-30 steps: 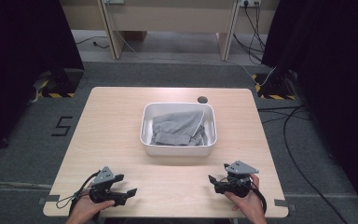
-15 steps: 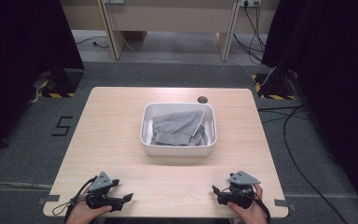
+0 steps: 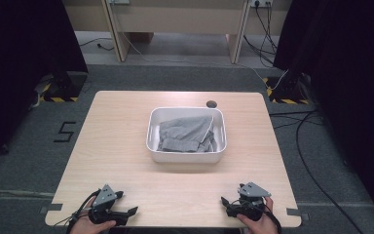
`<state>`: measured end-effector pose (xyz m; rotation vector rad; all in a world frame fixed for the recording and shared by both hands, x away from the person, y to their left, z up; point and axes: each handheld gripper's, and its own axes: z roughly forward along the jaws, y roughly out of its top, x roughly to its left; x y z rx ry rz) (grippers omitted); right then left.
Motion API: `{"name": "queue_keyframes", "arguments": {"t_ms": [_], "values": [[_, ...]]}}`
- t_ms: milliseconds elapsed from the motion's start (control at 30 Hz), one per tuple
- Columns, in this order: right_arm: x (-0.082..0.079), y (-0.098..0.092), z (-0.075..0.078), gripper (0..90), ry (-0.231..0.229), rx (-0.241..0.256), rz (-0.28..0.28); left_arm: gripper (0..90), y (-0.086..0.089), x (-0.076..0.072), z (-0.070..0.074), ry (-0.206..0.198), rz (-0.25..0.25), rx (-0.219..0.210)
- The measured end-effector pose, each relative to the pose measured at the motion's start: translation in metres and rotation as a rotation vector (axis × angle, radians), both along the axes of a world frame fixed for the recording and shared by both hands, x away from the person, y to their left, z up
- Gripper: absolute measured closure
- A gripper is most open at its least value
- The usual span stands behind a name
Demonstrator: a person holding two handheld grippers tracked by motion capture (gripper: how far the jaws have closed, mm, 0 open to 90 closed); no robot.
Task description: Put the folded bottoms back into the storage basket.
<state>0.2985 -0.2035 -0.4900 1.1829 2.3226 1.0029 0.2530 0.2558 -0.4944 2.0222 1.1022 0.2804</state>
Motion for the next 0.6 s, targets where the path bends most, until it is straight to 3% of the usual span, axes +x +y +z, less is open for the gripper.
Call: {"name": "queue_keyframes", "arguments": {"t_ms": [267,600], "values": [[-0.0016,0.0002,-0.0015,14.4,-0.011,0.008,0.002,16.4,-0.0027,-0.0025,-0.0023,-0.044,-0.030,0.056],[-0.0021,0.0011,-0.0016,14.2,-0.010,0.009,-0.001,16.4,-0.0033,-0.0030,-0.0024,-0.050,-0.036,0.068]]}}
